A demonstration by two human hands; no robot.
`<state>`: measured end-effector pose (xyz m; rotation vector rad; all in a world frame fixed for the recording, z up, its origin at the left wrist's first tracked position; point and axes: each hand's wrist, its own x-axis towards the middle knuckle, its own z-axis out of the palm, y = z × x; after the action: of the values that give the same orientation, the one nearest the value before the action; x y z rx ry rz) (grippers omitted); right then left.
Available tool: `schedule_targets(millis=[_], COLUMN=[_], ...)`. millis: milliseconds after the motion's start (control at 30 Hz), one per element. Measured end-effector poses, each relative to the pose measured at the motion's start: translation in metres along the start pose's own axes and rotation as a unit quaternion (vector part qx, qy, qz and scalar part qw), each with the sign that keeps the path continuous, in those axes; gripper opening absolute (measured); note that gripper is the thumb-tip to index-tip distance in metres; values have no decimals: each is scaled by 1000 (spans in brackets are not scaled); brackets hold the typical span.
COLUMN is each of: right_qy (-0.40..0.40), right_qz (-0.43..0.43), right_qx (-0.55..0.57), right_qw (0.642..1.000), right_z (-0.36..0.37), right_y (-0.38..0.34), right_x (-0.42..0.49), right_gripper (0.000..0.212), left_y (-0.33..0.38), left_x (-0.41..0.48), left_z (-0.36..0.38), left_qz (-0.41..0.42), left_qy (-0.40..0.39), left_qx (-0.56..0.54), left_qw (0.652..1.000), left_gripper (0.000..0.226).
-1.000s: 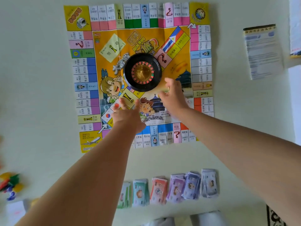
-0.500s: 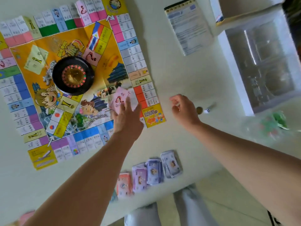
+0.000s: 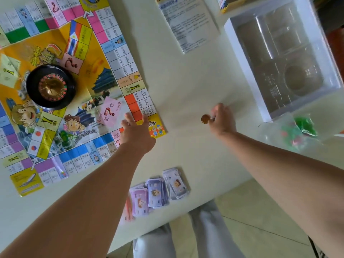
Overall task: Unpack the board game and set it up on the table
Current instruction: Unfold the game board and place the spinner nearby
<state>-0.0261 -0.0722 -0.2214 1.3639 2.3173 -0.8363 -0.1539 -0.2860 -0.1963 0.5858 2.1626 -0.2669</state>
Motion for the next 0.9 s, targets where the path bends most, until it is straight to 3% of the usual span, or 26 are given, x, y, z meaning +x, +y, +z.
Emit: schedule_targets(millis=[200, 367, 467, 633, 900], right_qy=[29, -75, -134, -166, -110], right_qz=[-49, -118, -192, -268, -241], right_qx=[93, 124, 121, 73, -1], right_qw=[994, 982, 965, 946, 964], right_z=[-7, 8, 32, 90, 151], right_y=[-28, -102, -158, -244, -306], right_x=[3, -6, -19, -43, -48], right_gripper=[18, 19, 18, 14, 21], left_y=[-6, -48, -90, -167, -207], left_x=[0, -14, -21, -28, -19], left_z=[-16, -21, -17, -1, 17], left_qz=[17, 13, -34, -138, -82], left_qy=[14, 118, 160, 180, 177], left_qx=[-2, -211, -219, -213, -203], left_qw=[1000, 970, 962, 950, 960], left_gripper=[66, 35, 36, 53, 59])
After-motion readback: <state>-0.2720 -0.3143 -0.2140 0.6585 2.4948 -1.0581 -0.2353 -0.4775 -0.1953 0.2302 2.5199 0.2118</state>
